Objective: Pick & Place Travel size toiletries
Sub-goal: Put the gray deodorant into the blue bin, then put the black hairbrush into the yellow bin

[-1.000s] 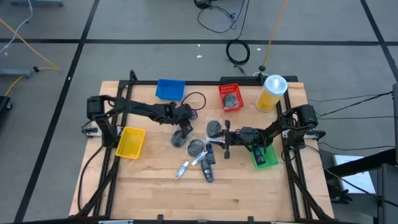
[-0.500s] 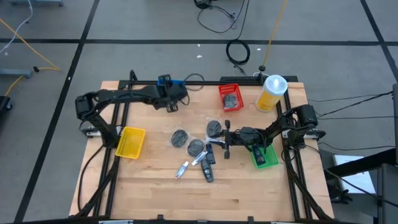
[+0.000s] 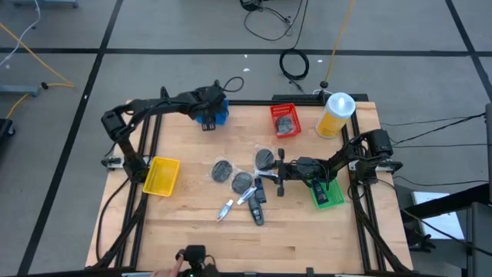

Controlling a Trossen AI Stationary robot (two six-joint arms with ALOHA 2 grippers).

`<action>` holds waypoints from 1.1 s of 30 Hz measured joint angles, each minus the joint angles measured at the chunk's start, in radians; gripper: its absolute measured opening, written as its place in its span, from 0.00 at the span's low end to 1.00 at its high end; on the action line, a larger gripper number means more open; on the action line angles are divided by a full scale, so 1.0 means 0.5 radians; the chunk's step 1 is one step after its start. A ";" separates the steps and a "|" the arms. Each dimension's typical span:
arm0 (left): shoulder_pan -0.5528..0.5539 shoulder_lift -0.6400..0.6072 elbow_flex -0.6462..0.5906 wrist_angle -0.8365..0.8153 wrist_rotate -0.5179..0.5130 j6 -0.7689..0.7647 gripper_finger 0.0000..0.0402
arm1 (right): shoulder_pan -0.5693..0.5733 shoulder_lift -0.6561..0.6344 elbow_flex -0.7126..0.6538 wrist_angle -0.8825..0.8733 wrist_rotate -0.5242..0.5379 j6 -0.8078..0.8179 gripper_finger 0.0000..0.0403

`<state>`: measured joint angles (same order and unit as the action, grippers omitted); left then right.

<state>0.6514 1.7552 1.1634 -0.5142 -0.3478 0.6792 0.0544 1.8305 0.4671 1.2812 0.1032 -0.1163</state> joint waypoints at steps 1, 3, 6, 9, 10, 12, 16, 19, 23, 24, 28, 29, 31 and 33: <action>0.001 0.017 0.000 0.007 0.002 0.023 0.61 | 0.000 0.000 0.000 0.000 0.000 0.000 0.23; 0.002 0.041 0.000 0.041 0.010 0.036 0.63 | 0.000 0.000 0.000 -0.004 -0.001 0.000 0.23; 0.001 0.078 0.001 0.094 0.014 0.015 0.64 | 0.000 0.000 0.000 -0.009 -0.001 0.000 0.23; 0.002 0.097 0.001 0.125 0.013 0.016 0.65 | 0.000 0.000 0.000 -0.014 -0.001 0.000 0.23; 0.002 0.097 0.001 0.133 0.013 0.021 0.65 | 0.000 0.000 0.000 -0.014 -0.001 0.000 0.23; 0.001 0.098 0.001 0.127 -0.002 0.028 0.65 | 0.000 0.000 0.000 -0.014 -0.001 0.000 0.23; -0.036 0.051 0.009 0.114 -0.202 -0.008 0.65 | 0.000 0.000 0.000 -0.014 -0.001 0.000 0.23; -0.101 -0.056 0.011 0.063 -0.382 -0.035 0.65 | 0.000 0.000 0.000 -0.014 -0.001 0.000 0.23; -0.243 -0.261 0.011 -0.060 -0.528 -0.347 0.64 | 0.000 0.000 0.000 -0.014 -0.001 0.000 0.23; -0.284 -0.323 0.011 -0.106 -0.520 -0.471 0.63 | 0.000 0.000 0.000 -0.014 0.000 0.000 0.23; -0.447 -0.540 0.008 -0.322 -0.159 -1.052 0.60 | 0.021 -0.005 -0.007 -0.014 0.002 -0.001 0.23; -0.495 -0.588 -0.017 -0.322 -0.025 -1.172 0.59 | 0.034 -0.029 -0.020 -0.020 0.002 -0.012 0.23; -0.617 -0.672 -0.120 -0.230 0.155 -1.360 0.57 | 0.063 -0.116 -0.058 -0.027 0.002 -0.050 0.23; -0.775 -0.726 -0.282 -0.007 0.220 -1.468 0.55 | 0.096 -0.246 -0.118 -0.041 0.015 -0.078 0.23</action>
<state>0.2641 1.3922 1.0225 -0.5177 -0.2379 -0.0547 0.1024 1.7076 0.4080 1.2607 0.1105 -0.1555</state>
